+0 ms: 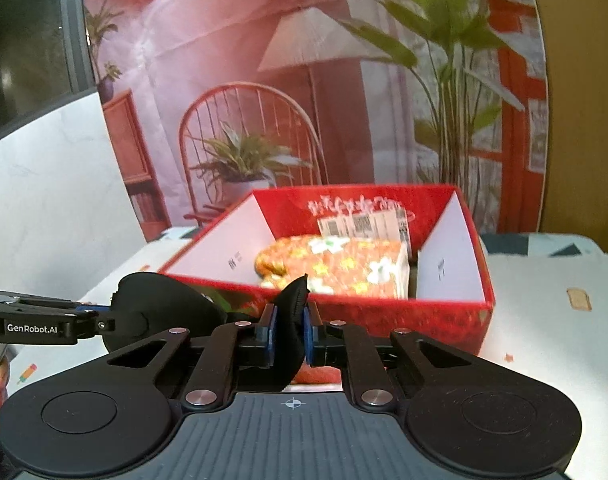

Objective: Organize soft objects
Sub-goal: 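Lift the black eye mask with both grippers and carry it over the red box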

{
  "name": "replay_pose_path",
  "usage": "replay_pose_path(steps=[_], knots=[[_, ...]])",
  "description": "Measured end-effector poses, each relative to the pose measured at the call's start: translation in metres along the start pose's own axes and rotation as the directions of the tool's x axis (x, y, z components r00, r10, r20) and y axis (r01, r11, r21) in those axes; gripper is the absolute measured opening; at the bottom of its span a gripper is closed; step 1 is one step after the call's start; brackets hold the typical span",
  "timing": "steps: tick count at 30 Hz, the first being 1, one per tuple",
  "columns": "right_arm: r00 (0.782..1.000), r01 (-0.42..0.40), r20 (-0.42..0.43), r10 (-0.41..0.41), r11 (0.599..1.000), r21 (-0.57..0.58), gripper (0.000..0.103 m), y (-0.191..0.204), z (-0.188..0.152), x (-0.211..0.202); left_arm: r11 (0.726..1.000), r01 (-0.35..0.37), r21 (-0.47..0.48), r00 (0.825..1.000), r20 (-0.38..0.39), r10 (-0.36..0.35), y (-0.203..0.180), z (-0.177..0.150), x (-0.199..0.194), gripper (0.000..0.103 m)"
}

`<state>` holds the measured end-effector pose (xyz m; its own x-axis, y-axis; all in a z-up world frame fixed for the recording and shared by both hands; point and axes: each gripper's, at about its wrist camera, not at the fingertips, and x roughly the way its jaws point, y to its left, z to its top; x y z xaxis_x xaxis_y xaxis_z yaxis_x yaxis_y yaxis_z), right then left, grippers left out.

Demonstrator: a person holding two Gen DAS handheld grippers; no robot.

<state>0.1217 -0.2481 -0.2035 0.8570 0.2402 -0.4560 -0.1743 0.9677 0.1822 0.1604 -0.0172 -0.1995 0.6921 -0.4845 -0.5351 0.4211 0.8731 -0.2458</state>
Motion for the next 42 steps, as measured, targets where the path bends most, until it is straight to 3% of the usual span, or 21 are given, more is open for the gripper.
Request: replay_pose_path(steps=[15,27,32,36,42], knots=[[0.995,-0.011,0.102,0.015,0.999,-0.048,0.011,0.006,0.039,-0.022,1.000,0.006,-0.022,0.992,0.127,-0.003,-0.003,0.028,-0.028,0.016],[0.988,0.023,0.156,-0.010,0.996,-0.086,0.011,-0.004,0.089,-0.004,1.000,-0.025,-0.007,0.984,0.178,0.025,-0.008,0.078,-0.003,0.017],[0.991,0.041,0.126,-0.033,0.997,-0.058,0.011,-0.018,0.100,0.019,1.000,-0.021,-0.011,0.993,0.115,0.022,-0.008,0.091,0.028,0.017],[0.997,0.058,0.053,-0.057,0.998,-0.011,0.011,-0.036,0.091,0.045,1.000,-0.026,0.000,1.000,0.018,0.026,-0.008,0.091,0.062,0.017],[0.993,0.092,-0.077,-0.090,0.996,0.019,0.011,-0.052,0.064,0.082,0.999,-0.033,0.025,0.992,-0.123,0.036,-0.008,0.082,0.102,0.017]])
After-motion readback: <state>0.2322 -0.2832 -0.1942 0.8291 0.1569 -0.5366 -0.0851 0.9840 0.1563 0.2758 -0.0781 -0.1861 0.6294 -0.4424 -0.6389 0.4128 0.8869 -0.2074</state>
